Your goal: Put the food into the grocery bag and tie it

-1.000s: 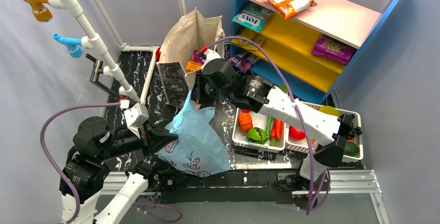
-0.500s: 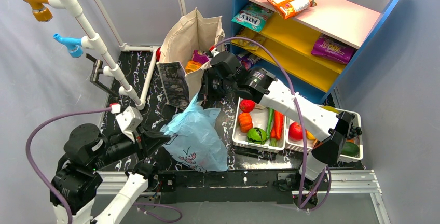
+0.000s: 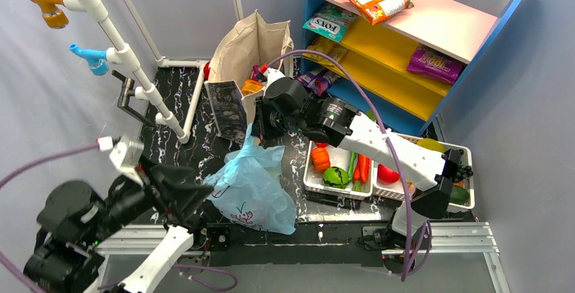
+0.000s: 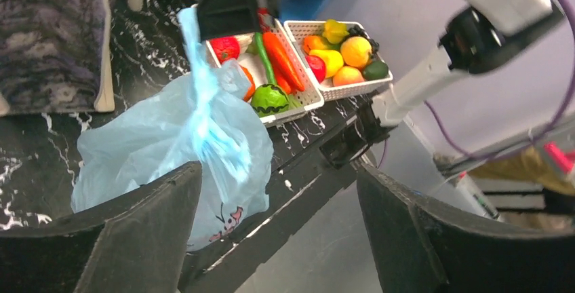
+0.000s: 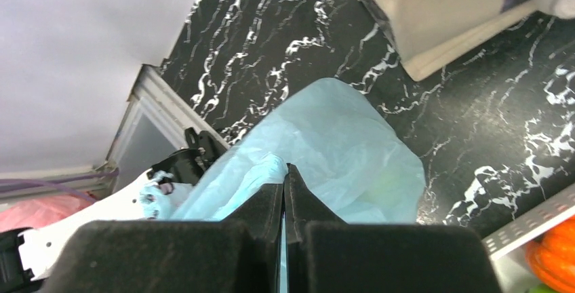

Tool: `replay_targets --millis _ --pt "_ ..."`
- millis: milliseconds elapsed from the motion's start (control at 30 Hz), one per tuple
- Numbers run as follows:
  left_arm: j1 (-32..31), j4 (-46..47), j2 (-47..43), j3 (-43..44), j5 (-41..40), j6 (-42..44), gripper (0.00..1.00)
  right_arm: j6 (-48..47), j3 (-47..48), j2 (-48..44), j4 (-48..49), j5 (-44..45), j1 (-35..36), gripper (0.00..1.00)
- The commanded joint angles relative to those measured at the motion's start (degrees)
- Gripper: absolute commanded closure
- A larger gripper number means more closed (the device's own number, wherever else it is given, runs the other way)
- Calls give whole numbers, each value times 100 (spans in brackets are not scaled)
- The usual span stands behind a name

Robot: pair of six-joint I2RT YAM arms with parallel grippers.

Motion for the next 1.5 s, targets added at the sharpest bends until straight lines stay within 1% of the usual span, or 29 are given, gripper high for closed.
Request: replay_targets --millis 0,67,167,200,300,400,467,500,600,767,933,1033,1100,1133,1167,1300,1333,1367,1467 --pt "-10 -500 1238 596 -776 -1155 21 -132 487 -50 184 -28 84 99" --pt "-11 -878 1679 827 -895 -1378 28 -139 527 -4 191 -30 142 99" --pt "-11 -1656 2223 1247 -1142 -1585 43 -150 606 61 202 -61 154 99" --pt "-8 -1850 2333 1382 -1173 -1605 46 -157 641 78 199 -75 153 99" --pt "-11 -2346 2589 1782 -1070 -1559 47 -184 678 121 203 -104 163 99" --pt "-11 -2859 2912 1902 -599 -1445 46 -214 677 138 194 -54 162 99" --pt "-9 -2975 2965 1736 -279 -1466 46 -240 678 149 195 -30 165 99" --pt "-10 -2932 2928 1590 -136 -1507 48 -251 677 148 185 -19 163 99" --pt "-11 -2727 2740 1177 74 -1690 53 -248 631 136 173 29 160 99" --pt "-11 -2258 2398 311 483 -1907 56 -222 599 140 144 15 161 99" --pt "-8 -1875 2161 -367 544 -2144 57 -217 600 157 125 -8 160 99" --pt "-11 -1657 2086 -518 507 -2266 56 -230 599 163 115 -30 161 99" --pt "-11 -1544 2103 -451 449 -2308 55 -240 598 169 120 -57 165 99" --pt "-11 -1544 2131 -374 416 -2309 53 -244 598 177 120 -71 166 99" --pt "-11 -1556 2169 -292 396 -2308 48 -253 601 174 126 -77 161 99" --pt "-11 -1772 2384 167 260 -2277 39 -303 612 183 172 -69 153 99" --pt "-15 -1844 2434 253 167 -2288 34 -320 620 189 190 -64 154 99" --pt "-11 -1942 2487 302 68 -2294 33 -325 616 196 202 -63 152 99" --pt "-11 -2138 2565 291 -198 -2309 39 -335 639 233 213 -72 153 99"
